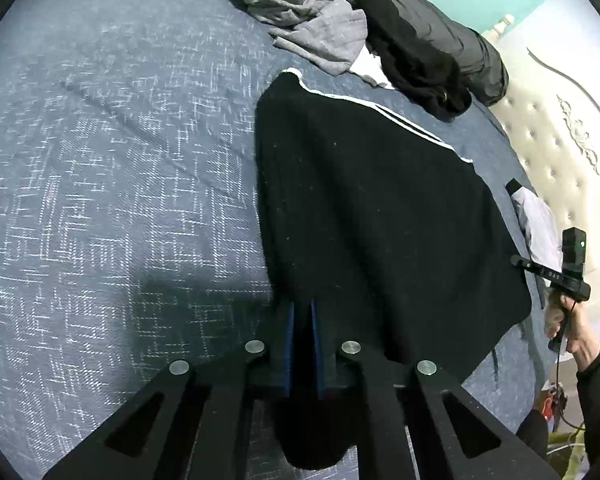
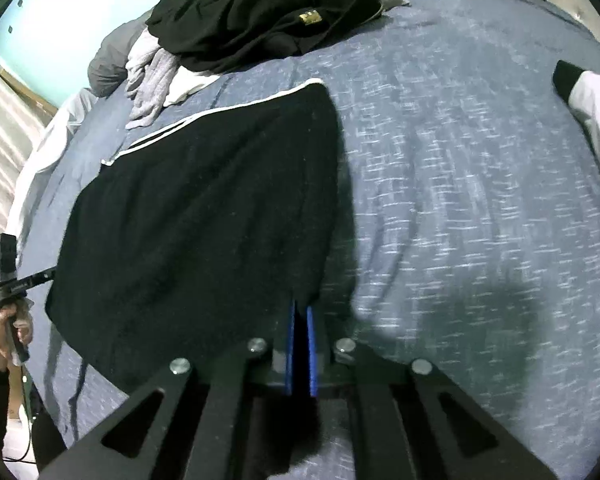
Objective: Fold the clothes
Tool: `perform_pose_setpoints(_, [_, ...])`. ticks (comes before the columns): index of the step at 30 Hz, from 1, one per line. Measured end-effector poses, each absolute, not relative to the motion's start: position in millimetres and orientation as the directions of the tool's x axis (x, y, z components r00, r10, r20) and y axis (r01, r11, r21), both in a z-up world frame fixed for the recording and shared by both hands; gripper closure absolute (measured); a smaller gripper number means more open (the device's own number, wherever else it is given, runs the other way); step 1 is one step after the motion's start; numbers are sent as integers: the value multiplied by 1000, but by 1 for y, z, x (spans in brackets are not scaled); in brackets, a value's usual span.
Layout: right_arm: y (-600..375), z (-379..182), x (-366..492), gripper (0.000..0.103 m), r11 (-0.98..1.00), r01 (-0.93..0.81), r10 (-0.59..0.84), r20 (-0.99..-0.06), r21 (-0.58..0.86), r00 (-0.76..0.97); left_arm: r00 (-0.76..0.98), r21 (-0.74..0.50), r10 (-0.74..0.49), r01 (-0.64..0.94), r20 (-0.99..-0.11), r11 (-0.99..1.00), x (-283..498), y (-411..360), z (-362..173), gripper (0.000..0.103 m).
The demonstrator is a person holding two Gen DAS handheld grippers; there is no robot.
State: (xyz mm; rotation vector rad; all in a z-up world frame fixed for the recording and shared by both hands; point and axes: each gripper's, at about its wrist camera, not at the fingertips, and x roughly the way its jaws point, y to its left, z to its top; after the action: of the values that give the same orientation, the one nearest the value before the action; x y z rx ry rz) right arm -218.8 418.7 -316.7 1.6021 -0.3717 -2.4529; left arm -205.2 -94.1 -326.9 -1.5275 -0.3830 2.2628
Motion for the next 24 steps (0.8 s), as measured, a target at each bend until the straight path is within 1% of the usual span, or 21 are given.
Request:
perform_pose_setpoints(5, [434, -338, -213, 99, -944, -35, -291, -877, 329, -382, -335, -443, 457, -124, -824, -888, -204, -102, -338, 96])
perform_pose_setpoints(8, [432, -340, -211, 99, -942, -37, -294, -871, 334, -393, -336, -436, 451, -123, -827, -891, -203, -100, -336, 96])
perform_pose_setpoints(10, [431, -338, -211, 98, -938, -40, -303, -868, 345, -393, -341, -425, 441, -125, -830, -897, -202, -98, -333, 93])
perform_pose_setpoints(11, [431, -336, -210, 91, -940, -48, -292, -872, 337, -392, -344, -418, 435, -125, -832, -900, -201, -97, -331, 92])
perform_pose_setpoints(12, [431, -333, -209, 86, -945, -59, -274, -878, 322, -393, -350, -410, 426, -123, -834, -904, -200, -97, -328, 92])
perform_pose_setpoints(14, [430, -323, -205, 79, -954, -70, -239, -881, 291, -408, -366, -393, 409, -122, -836, -912, -195, -96, -321, 91])
perform_pose_setpoints(16, [426, -311, -199, 79, -961, -63, -217, -875, 270, -434, -393, -377, 393, -120, -832, -918, -189, -95, -313, 91])
perform_pose_setpoints(18, [420, -298, -191, 79, -964, -50, -211, -862, 262, -461, -421, -381, 383, -92, -822, -920, -182, -99, -306, 88])
perform_pose_setpoints(19, [415, -292, -187, 79, -961, -40, -221, -852, 272, -475, -435, -386, 379, -77, -817, -919, -178, -100, -303, 86])
perform_pose_setpoints(21, [399, -284, -180, 79, -954, -18, -252, -833, 299, -493, -461, -388, 366, -49, -808, -920, -170, -102, -296, 78])
perform_pose_setpoints(24, [362, -277, -172, 79, -942, 30, -304, -814, 333, -496, -487, -375, 346, -40, -802, -926, -157, -101, -289, 77])
